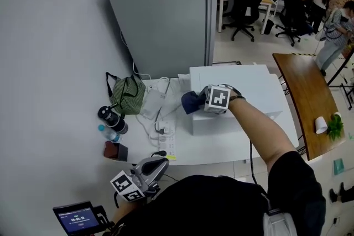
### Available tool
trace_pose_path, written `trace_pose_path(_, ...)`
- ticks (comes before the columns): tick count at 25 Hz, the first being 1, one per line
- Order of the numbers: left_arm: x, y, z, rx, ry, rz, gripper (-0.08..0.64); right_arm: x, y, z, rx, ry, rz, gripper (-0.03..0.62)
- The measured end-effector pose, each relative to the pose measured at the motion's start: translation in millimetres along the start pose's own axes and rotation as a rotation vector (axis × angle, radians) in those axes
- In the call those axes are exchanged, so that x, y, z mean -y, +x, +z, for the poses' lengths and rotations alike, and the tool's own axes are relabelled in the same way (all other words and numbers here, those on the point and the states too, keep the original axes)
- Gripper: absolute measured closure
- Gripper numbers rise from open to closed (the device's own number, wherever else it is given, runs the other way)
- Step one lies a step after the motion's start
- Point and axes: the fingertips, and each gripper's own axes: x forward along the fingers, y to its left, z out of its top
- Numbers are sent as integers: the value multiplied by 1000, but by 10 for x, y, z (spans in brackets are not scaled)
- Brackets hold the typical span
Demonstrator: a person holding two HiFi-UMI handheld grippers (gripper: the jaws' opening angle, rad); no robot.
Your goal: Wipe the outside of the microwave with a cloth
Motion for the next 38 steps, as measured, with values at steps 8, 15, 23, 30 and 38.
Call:
trace_pose_path(8, 338, 744, -88, -9, 34, -50, 557, -75, -939, -1791, -101, 61, -13, 520)
trace_pose_path(15, 721, 1606, -354, -13, 8, -76, 557, 11, -1902, -3563, -134, 194, -127, 520)
trace_pose_path(23, 755, 1373, -285, -9, 19, -26, 557, 27, -2001, -2755, 28, 99, -159, 518)
trace_pose_path(30, 601, 343, -118, 21, 44, 9, 557, -468, -714, -367, 127, -121, -14, 518)
trace_pose_path(38, 463, -337, -95, 4, 34, 39, 557, -500, -96, 75, -10, -143, -13, 520)
